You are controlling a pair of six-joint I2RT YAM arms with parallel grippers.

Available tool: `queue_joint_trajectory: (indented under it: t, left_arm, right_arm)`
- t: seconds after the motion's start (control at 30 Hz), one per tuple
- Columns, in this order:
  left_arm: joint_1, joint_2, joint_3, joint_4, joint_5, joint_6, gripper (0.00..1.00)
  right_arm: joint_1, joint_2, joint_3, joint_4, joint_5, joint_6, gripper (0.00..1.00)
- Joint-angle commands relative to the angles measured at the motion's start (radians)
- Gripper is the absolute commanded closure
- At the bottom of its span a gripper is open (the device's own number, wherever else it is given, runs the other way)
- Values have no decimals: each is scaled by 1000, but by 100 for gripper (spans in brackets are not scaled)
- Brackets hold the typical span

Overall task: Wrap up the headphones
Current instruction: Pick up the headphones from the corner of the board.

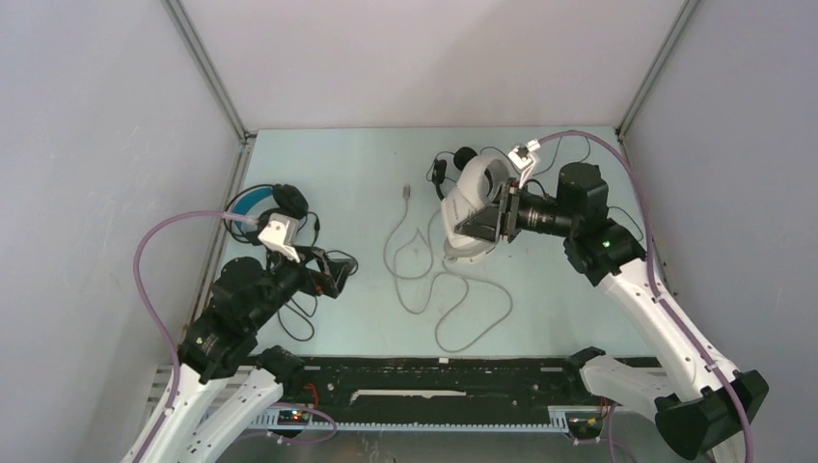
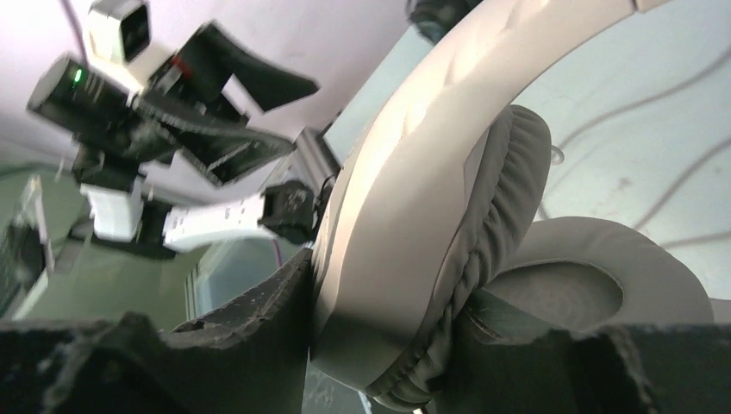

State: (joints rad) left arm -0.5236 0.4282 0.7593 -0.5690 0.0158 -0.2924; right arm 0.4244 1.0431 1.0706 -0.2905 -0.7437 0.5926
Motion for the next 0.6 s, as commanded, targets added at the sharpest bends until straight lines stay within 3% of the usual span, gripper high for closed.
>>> queue_joint_trajectory:
  t: [0.0, 0.23, 0.4, 0.57]
  left_arm:
    - [-4, 8, 88, 7, 35, -26, 2]
    - [-3, 109, 244, -27, -102, 69, 2]
    - [-4, 249, 464, -133, -126, 27, 2]
    - [-4, 335, 611, -182, -49, -57, 0]
  right_arm:
    - [60, -25, 62, 158, -159, -127, 52]
    - [266, -52, 92, 41, -48, -395, 49]
    - [445, -49, 101, -128, 255, -727, 47]
    - [604, -3, 101, -188, 547, -893, 52]
